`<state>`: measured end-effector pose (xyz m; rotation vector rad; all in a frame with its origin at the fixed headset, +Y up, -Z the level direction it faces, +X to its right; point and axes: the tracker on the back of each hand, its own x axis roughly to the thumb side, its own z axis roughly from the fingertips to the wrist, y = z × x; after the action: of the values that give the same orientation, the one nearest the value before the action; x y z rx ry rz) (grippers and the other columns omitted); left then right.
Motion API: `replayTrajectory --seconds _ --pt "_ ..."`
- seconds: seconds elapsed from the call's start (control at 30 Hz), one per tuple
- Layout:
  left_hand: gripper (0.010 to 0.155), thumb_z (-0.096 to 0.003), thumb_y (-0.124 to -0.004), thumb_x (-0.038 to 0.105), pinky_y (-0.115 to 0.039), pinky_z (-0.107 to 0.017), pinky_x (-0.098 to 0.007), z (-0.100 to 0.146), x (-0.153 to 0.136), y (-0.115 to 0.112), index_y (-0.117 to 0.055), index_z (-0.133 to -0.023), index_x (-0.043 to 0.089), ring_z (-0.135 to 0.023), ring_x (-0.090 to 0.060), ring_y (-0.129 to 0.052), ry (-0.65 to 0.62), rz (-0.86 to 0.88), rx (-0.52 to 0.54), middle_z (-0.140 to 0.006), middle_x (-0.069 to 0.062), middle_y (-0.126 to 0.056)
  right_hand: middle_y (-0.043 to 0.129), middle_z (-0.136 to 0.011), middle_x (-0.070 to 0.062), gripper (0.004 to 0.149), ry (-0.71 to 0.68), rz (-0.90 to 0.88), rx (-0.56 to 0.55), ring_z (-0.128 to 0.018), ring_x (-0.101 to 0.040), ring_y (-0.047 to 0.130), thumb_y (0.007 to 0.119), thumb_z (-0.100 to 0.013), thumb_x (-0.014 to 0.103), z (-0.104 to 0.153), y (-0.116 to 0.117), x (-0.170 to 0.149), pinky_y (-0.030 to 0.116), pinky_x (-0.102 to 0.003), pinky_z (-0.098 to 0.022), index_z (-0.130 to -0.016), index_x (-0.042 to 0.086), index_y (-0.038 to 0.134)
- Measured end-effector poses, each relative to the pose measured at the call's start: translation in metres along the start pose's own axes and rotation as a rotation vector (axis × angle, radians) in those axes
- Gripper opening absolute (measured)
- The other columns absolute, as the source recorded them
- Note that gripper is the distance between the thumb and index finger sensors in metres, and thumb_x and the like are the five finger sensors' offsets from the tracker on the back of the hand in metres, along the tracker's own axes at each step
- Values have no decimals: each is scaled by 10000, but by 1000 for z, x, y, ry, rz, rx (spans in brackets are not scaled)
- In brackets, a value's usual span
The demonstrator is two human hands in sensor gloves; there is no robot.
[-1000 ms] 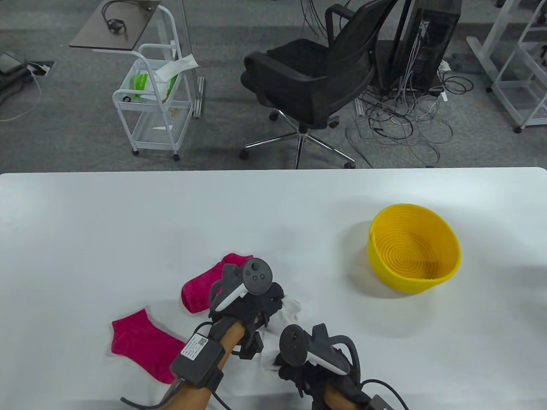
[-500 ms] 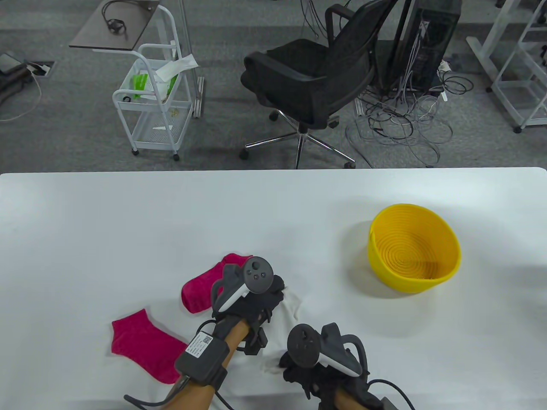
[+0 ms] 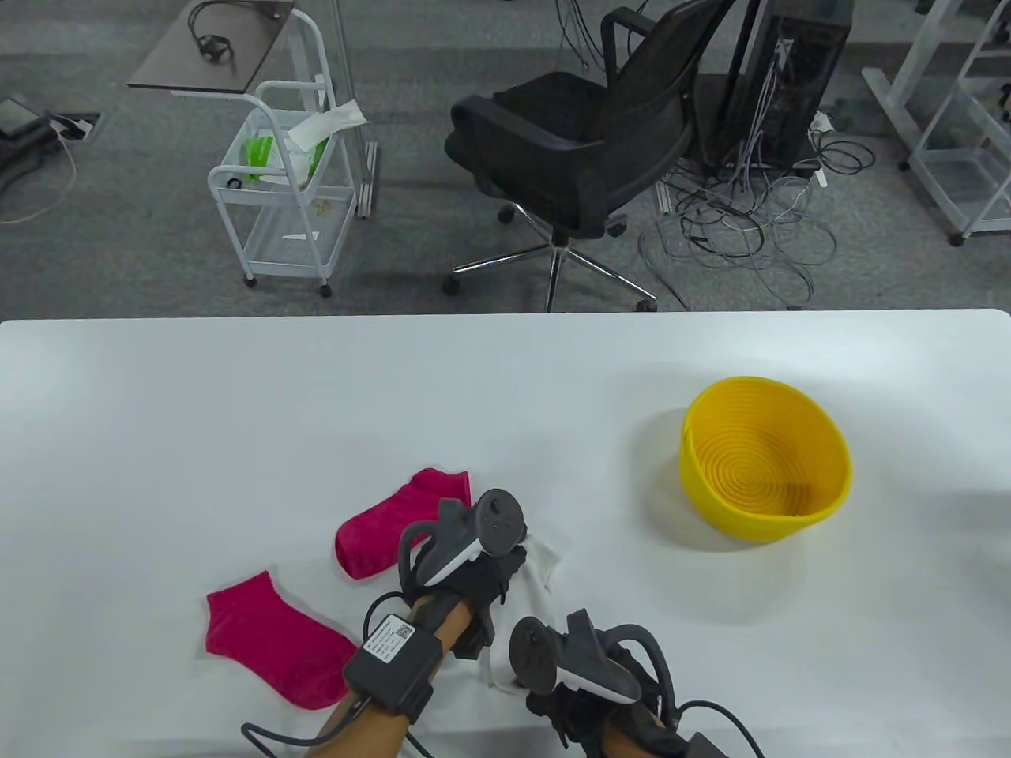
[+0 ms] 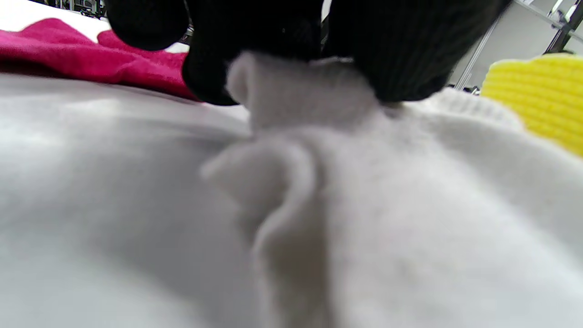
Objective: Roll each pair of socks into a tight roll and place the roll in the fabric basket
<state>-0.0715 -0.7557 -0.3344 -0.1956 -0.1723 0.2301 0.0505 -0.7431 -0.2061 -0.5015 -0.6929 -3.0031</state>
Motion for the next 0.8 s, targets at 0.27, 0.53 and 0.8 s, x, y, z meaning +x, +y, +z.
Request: replayTrajectory --seconds 0.27,0.53,0.8 --pt "567 -356 -780 505 -617 -651 -499 8 -17 27 -769 -896 333 -803 -260 -827 31 145 55 -961 -13 -764 917 -888 76 506 -51 -195 -78 -779 -197 962 855 -370 519 14 -23 -22 791 -494 -569 -852 365 833" --pt "596 -377 -789 467 -607 -683 -486 46 -38 68 -750 -946 297 -945 -280 -753 -85 384 9 -1059 -17 -685 951 -844 94 432 2 -295 -194 -764 -189 977 890 -372 465 19 -42 -45 788 -503 -576 -794 378 883" --pt "608 -362 -846 480 -640 -665 -509 99 -18 60 -771 -944 320 -915 -280 -808 -215 267 -174 -1057 -24 -708 1016 -735 86 385 -40 -237 -162 -660 -164 1028 935 -343 442 20 -44 -38 833 -478 -519 -718 353 941"
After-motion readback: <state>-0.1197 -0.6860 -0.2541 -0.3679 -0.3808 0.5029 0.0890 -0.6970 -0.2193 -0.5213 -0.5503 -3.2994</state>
